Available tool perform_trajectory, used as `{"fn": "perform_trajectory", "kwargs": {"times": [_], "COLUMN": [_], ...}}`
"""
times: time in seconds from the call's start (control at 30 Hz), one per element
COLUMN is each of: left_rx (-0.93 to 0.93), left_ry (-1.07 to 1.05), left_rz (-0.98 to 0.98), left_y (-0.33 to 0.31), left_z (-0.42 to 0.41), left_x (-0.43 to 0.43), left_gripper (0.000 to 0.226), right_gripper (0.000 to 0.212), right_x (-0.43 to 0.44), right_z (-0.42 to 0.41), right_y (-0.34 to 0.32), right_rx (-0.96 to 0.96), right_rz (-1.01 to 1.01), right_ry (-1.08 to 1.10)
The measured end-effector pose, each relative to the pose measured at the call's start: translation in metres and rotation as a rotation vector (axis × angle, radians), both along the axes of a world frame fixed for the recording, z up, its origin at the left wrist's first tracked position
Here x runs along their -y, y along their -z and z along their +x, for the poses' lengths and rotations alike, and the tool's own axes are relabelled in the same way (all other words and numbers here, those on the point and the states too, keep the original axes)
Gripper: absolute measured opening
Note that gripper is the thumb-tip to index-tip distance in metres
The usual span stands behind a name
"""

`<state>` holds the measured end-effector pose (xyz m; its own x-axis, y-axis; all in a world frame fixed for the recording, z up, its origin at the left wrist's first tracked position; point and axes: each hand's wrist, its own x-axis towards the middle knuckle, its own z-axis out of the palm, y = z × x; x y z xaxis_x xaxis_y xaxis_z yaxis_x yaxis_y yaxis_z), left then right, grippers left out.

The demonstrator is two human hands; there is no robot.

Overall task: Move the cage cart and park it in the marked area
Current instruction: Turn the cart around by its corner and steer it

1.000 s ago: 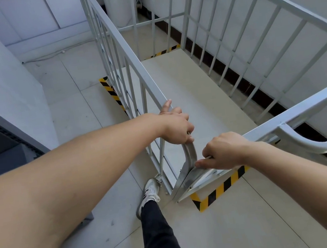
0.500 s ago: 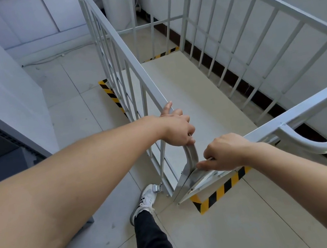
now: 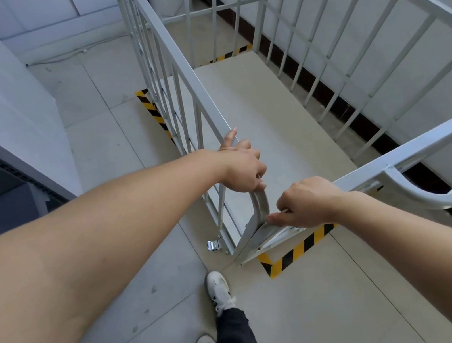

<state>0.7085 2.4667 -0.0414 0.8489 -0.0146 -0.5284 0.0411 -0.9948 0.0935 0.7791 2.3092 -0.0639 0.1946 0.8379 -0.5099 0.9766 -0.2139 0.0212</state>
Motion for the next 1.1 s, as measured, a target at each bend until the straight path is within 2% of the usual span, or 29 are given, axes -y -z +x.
{"fn": "perform_trajectory", "kwargs": {"times": [0.5, 0.73, 0.9, 1.1], "left_rx": [0.014, 0.027, 0.011, 0.011], "left_ry": [-0.006, 0.017, -0.002, -0.010], "left_rz": [0.019, 0.033, 0.035, 0.049], "left_y": [0.002, 0.004, 0.002, 0.000], "left_z": [-0.001, -0.002, -0.001, -0.002], "left_x": [0.001, 0.001, 0.001, 0.004], "left_gripper": [0.040, 0.041, 0.039, 0.038], "right_gripper": [0.061, 0.060, 0.074, 0.074], "right_x": [0.002, 0.004, 0.016, 0.019], "right_z": [-0.003, -0.004, 0.012, 0.014], "right_y": [-0.003, -0.008, -0.008, -0.002], "right_rx": [0.001, -0.034, 0.050, 0.064], "right_rz": [0.002, 0.004, 0.127, 0.189], "right_ry": [-0.030, 0.034, 0.067, 0.129]}}
